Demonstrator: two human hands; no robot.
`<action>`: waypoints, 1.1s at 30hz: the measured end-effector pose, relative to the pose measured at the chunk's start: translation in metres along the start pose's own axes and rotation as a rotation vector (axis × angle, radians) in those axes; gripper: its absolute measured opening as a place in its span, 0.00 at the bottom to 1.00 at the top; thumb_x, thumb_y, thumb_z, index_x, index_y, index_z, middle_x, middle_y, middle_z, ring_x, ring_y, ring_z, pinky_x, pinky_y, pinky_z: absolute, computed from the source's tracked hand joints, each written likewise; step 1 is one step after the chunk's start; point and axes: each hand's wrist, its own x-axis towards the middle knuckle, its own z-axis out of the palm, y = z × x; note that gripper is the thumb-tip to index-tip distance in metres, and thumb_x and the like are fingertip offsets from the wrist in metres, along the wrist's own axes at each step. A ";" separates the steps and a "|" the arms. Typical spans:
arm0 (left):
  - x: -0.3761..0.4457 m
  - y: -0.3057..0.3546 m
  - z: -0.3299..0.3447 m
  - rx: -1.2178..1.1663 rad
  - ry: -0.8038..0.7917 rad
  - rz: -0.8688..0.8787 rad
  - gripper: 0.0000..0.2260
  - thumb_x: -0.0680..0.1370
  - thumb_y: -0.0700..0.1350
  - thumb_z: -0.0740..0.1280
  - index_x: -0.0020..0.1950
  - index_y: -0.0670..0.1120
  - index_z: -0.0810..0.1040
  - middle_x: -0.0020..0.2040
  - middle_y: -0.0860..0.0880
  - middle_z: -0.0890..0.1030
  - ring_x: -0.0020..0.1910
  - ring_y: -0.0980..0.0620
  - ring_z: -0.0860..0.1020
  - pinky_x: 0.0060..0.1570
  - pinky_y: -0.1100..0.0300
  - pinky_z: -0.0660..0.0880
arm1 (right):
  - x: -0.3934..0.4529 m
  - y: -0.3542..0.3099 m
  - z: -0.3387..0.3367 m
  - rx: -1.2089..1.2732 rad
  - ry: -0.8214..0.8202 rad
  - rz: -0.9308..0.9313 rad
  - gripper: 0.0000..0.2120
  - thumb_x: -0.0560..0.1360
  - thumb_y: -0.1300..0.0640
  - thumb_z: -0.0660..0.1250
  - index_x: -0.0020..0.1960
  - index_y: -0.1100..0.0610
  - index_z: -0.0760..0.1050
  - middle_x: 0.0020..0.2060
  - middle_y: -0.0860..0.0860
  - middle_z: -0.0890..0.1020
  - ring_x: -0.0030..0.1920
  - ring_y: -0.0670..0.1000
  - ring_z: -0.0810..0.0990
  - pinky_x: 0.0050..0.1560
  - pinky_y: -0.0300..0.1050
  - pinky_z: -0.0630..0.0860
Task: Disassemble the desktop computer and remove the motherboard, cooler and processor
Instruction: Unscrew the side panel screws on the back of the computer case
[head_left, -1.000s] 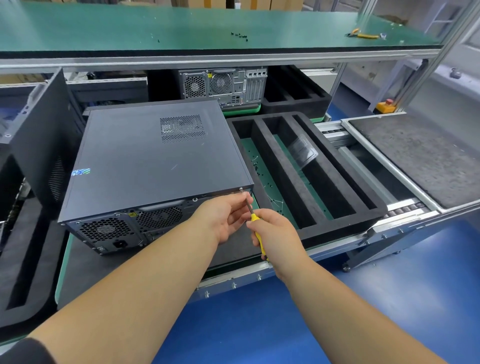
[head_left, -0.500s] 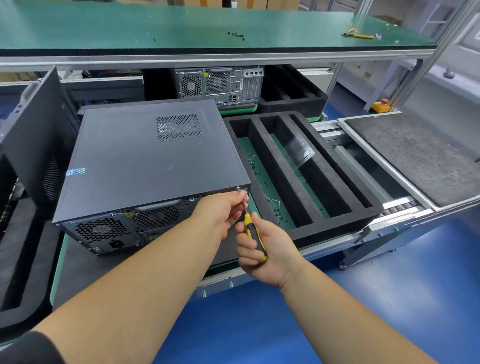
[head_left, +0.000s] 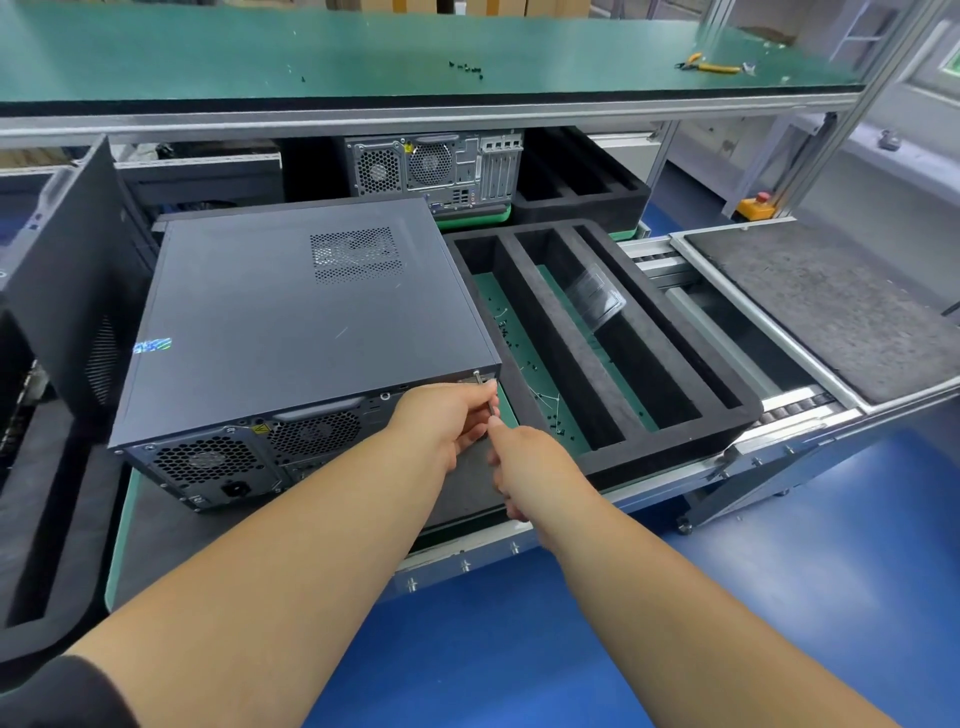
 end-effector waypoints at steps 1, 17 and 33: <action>0.001 0.001 0.000 0.002 0.010 -0.003 0.05 0.77 0.41 0.70 0.42 0.42 0.81 0.29 0.50 0.80 0.33 0.55 0.77 0.40 0.64 0.76 | -0.001 0.000 -0.002 0.193 -0.054 0.097 0.21 0.82 0.43 0.55 0.42 0.56 0.74 0.32 0.52 0.73 0.30 0.50 0.69 0.33 0.45 0.70; 0.008 -0.002 -0.002 -0.026 -0.015 -0.002 0.08 0.81 0.40 0.64 0.45 0.43 0.82 0.31 0.52 0.83 0.35 0.56 0.80 0.41 0.62 0.78 | -0.007 0.013 -0.005 0.718 -0.184 0.165 0.19 0.79 0.44 0.65 0.48 0.60 0.81 0.32 0.53 0.80 0.27 0.48 0.74 0.27 0.39 0.73; 0.005 -0.003 -0.006 0.117 -0.002 -0.032 0.07 0.75 0.46 0.73 0.45 0.43 0.82 0.29 0.51 0.82 0.36 0.52 0.80 0.41 0.59 0.80 | -0.004 0.014 0.001 0.638 -0.106 0.100 0.13 0.75 0.51 0.72 0.53 0.59 0.80 0.35 0.53 0.83 0.32 0.48 0.80 0.34 0.42 0.77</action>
